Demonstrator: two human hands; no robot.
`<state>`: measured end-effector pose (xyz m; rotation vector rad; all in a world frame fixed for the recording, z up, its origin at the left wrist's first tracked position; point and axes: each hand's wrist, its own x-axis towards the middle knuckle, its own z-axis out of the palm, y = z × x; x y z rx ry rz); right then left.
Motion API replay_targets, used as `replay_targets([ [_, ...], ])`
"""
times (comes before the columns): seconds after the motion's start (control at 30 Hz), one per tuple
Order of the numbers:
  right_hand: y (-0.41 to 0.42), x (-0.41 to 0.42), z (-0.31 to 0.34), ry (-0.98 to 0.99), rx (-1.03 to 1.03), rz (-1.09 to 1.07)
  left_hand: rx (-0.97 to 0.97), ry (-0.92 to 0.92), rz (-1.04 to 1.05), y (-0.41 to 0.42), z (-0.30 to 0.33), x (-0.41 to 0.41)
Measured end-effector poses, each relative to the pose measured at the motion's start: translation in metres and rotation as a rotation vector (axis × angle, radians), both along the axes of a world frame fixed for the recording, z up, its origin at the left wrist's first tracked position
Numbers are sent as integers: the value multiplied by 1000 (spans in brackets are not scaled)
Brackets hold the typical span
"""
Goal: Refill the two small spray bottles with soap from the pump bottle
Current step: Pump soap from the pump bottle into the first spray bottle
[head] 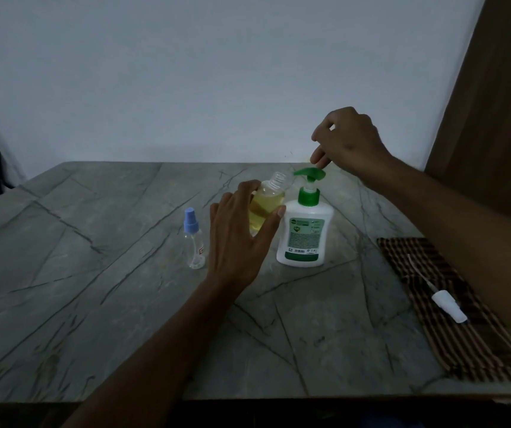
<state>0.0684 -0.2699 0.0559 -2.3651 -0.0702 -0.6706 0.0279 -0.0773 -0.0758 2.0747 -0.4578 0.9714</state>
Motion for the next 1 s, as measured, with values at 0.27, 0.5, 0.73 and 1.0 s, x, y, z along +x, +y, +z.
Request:
replay_targets([
  [0.27, 23, 21, -6, 77, -7, 20, 20, -16, 49, -5, 0, 1],
  [0.5, 27, 29, -10, 78, -81, -2, 39, -49, 56, -8, 3, 1],
  [0.73, 29, 29, -20, 108, -193, -4, 71, -20, 67, -8, 2, 2],
  [1.0, 33, 31, -20, 109, -263, -24, 67, -23, 68, -8, 2, 1],
])
